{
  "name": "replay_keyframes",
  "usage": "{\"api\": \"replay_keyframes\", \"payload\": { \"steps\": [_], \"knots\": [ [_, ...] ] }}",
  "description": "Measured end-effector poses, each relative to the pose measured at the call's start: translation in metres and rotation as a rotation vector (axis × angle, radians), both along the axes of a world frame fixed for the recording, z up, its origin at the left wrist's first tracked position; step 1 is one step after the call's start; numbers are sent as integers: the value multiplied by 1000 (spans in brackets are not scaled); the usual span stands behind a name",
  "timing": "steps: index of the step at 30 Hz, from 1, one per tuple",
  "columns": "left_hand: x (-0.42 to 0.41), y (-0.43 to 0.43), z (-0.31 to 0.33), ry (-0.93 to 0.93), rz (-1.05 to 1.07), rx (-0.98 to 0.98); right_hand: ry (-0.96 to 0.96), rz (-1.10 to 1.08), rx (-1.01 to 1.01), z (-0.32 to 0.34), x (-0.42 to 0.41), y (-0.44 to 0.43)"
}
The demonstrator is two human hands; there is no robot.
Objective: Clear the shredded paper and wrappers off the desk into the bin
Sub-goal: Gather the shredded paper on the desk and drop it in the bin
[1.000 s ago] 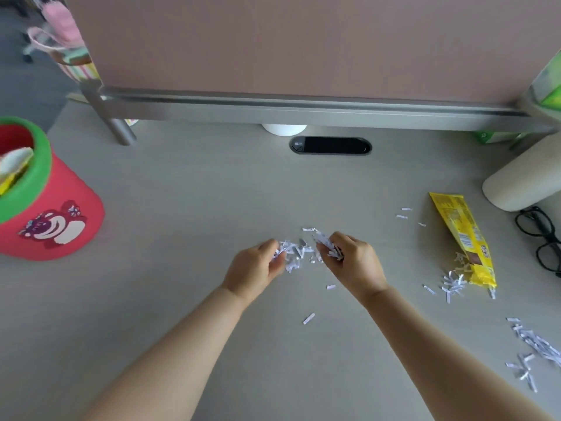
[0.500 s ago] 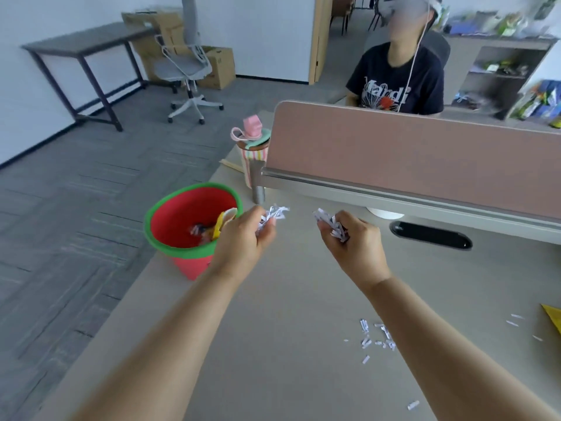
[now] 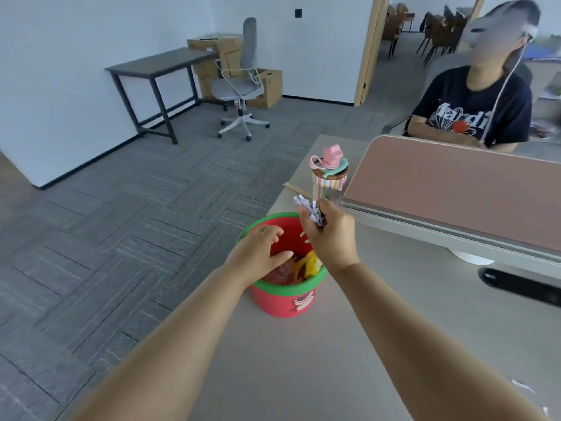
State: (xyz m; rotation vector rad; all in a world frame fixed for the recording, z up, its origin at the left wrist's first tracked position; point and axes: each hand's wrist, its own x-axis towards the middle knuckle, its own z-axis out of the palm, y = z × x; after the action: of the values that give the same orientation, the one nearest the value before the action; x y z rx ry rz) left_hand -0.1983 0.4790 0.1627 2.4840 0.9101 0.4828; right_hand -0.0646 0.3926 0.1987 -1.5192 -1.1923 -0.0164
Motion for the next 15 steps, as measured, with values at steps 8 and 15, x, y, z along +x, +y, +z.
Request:
{"api": "replay_keyframes", "payload": {
  "steps": [8,15],
  "knots": [
    [-16,5,-16,-431,57,6,3,-40,-152,-28,-6,33],
    [-21,3,-23,-507,184,197,-132,159,-597,-27,2,38]
  ]
}}
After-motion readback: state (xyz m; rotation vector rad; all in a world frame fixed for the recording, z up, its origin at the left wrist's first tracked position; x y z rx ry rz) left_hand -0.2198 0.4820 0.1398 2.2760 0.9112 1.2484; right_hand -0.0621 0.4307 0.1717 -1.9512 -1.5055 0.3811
